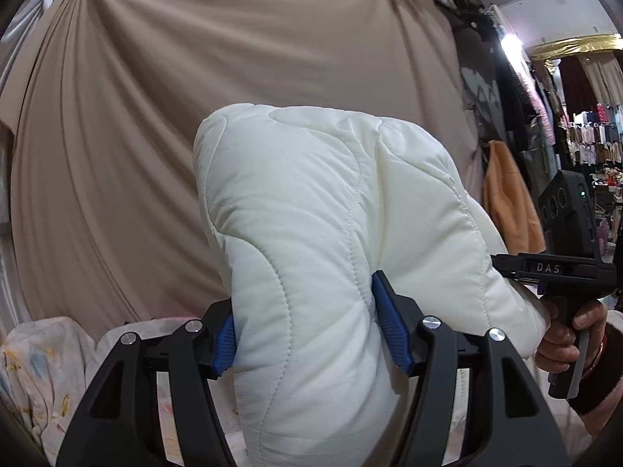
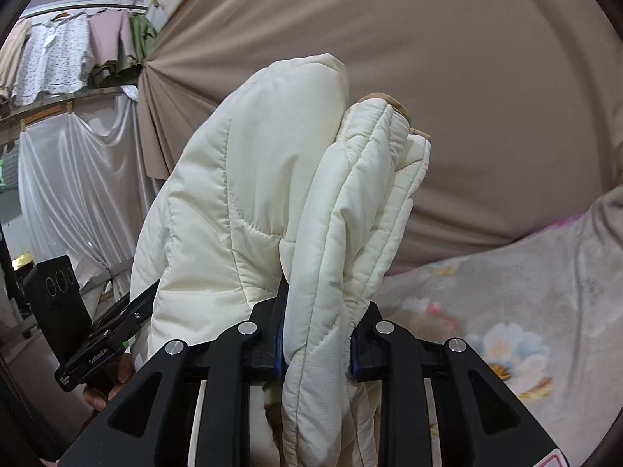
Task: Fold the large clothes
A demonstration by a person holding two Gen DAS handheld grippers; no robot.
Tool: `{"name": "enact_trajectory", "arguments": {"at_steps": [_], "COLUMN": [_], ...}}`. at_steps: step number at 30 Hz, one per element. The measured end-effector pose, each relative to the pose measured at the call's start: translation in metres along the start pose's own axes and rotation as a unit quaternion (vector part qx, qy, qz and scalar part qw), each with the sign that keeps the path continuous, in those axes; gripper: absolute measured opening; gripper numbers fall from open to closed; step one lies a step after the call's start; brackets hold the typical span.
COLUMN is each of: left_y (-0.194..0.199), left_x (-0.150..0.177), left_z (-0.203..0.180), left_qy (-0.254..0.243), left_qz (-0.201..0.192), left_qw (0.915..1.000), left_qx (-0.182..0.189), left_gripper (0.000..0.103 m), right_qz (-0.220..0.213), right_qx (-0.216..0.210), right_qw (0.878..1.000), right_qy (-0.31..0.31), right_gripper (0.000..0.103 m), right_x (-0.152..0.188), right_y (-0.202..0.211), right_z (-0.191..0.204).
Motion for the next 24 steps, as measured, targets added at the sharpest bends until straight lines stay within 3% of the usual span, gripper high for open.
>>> {"name": "enact_trajectory", "arguments": {"at_steps": [6, 11, 12, 13, 15, 21, 24], "left_y": [-0.083, -0.155, -0.163, -0.165, -0.158, -0.141, -0.11], "left_x": [0.083, 0.181, 0.198, 0.207, 0.213, 0.203, 0.179], "left_z": [0.059, 0.09, 0.093, 0.093, 0.09, 0.095, 0.092], "left_qy": [0.055, 0.098, 0.103, 0.098, 0.086, 0.108, 0.107], "left_qz": [0.089, 0.196, 0.212, 0.203, 0.191, 0.202, 0.194], "left_qw": [0.9945, 0.9755, 0.9716, 0.974, 0.9774, 0.9722, 0.973], "left_qx": [-0.011, -0.016, -0.018, -0.023, -0.028, -0.049, -0.065], "left_gripper": [0.059, 0.053, 0.055, 0.055, 0.061, 0.068, 0.077], "right_qz": [0.092, 0.189, 0.202, 0.204, 0.203, 0.207, 0.157], "right_qx": [0.02, 0.082, 0.093, 0.092, 0.077, 0.079, 0.097], "right_qw": [0.994, 0.975, 0.97, 0.97, 0.97, 0.962, 0.975], "right_qy": [-0.053, -0.089, -0.093, -0.097, -0.11, -0.161, -0.127], "right_gripper": [0.024, 0.024, 0.025, 0.026, 0.029, 0.04, 0.041], "right_x": [0.059, 0.131, 0.142, 0.152, 0.158, 0.15, 0.126], "right_y": [-0.11, -0.181, -0.188, -0.191, -0.191, -0.173, -0.131], "right_z": [-0.051, -0.109, -0.117, -0.127, -0.14, -0.152, -0.133]}}
Point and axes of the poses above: each gripper's, at about its wrist camera, not at the fingertips, and y roughly against the way its jaws point, z to its left, x to its underside, the point moved 2 cm from there along -y, roughly the way its jaws point, and after that the axes turned 7 degrees about x, right-handed, at the moved point
